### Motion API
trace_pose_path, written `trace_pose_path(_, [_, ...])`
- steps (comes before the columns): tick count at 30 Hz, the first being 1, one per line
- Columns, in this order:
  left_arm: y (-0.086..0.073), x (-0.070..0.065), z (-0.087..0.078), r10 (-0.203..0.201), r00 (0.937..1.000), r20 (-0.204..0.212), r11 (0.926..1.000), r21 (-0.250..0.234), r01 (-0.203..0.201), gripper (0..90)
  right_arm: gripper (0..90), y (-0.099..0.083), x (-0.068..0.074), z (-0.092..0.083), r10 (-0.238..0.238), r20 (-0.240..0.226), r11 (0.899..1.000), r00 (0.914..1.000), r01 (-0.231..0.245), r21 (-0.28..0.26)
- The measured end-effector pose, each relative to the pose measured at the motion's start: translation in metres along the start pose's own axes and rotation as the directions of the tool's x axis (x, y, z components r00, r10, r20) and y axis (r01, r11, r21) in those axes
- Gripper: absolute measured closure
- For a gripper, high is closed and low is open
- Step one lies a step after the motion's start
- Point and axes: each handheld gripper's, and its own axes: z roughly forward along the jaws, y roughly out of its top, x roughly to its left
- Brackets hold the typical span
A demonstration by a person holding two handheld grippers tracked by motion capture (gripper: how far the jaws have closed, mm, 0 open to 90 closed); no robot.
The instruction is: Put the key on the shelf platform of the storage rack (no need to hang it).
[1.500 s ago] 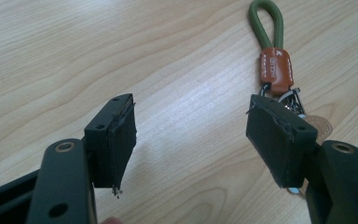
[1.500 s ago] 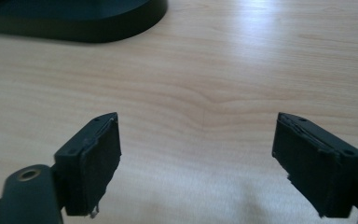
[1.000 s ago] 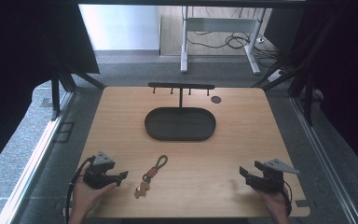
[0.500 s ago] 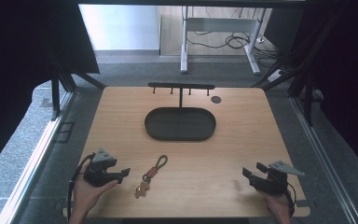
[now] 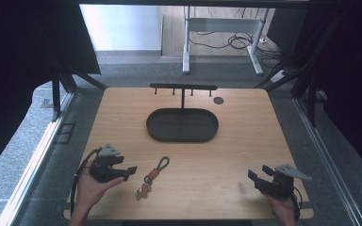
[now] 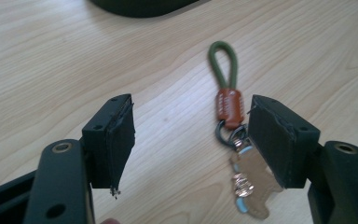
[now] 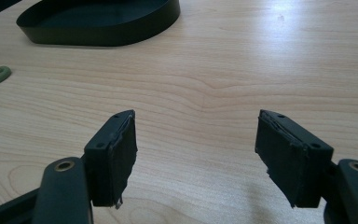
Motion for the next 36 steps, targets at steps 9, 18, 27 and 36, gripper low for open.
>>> trace_pose_path(9, [0.015, -0.003, 0.012, 0.029, 0.9996, -0.005, 0.9978, 0.060, -0.029, 33.1, 30.0, 0.000, 0.000, -0.005, -0.001, -0.002, 1.000, 1.0000, 0.001, -0.014])
trace_pose_path(18, [0.020, -0.011, 0.032, 0.064, 0.9978, -0.012, 0.9892, 0.133, -0.062, 34.9, 30.0, 0.000, 0.002, -0.004, -0.007, -0.010, 1.000, 0.9999, 0.007, -0.005])
trace_pose_path(27, [0.022, -0.020, 0.053, 0.091, 0.9958, 0.003, 0.9752, 0.202, -0.090, 36.4, 30.2, -0.001, 0.007, 0.000, -0.011, -0.017, 1.000, 0.9998, 0.012, 0.014])
trace_pose_path(36, [0.027, -0.027, 0.077, 0.113, 0.9934, 0.018, 0.9583, 0.262, -0.114, 38.0, 30.2, -0.001, 0.007, 0.001, -0.012, -0.018, 1.000, 0.9998, 0.012, 0.019])
